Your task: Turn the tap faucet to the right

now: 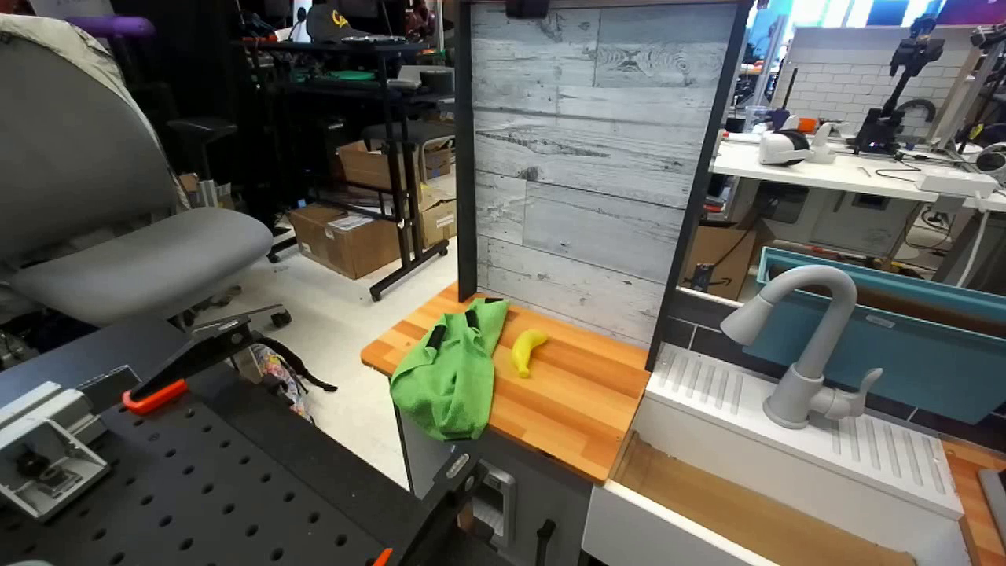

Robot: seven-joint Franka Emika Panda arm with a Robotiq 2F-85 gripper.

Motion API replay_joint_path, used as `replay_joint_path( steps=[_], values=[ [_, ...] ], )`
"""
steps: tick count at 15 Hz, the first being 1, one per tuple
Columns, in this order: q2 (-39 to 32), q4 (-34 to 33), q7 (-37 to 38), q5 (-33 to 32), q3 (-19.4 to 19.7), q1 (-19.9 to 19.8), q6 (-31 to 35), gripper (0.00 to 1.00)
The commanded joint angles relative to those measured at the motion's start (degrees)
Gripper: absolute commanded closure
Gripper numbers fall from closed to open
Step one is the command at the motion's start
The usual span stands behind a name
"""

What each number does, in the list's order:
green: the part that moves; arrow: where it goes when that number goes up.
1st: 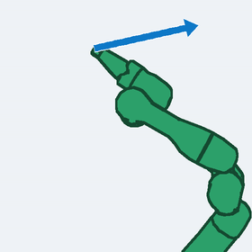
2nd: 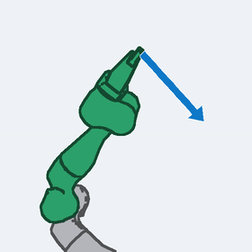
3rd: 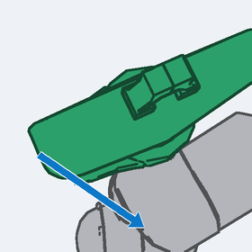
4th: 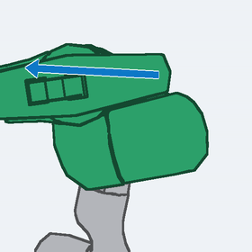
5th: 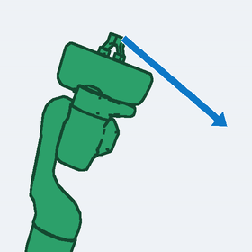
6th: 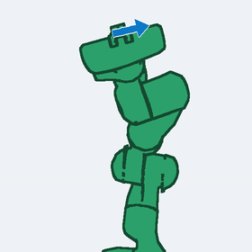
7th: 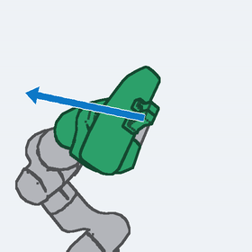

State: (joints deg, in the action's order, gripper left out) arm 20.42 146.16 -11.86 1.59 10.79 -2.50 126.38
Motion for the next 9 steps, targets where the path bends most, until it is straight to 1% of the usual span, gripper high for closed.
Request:
replay_joint_path(
  steps=[1,4,9],
  values=[
    [-0.1,-0.1,-0.3,0.3,-0.8,-0.8,-0.1,0.00],
    [-1.6,-0.5,0.5,0.9,-0.8,-0.8,1.6,0.00],
    [-10.6,-6.1,3.7,5.1,-0.7,-0.5,4.9,0.00]
  ],
)
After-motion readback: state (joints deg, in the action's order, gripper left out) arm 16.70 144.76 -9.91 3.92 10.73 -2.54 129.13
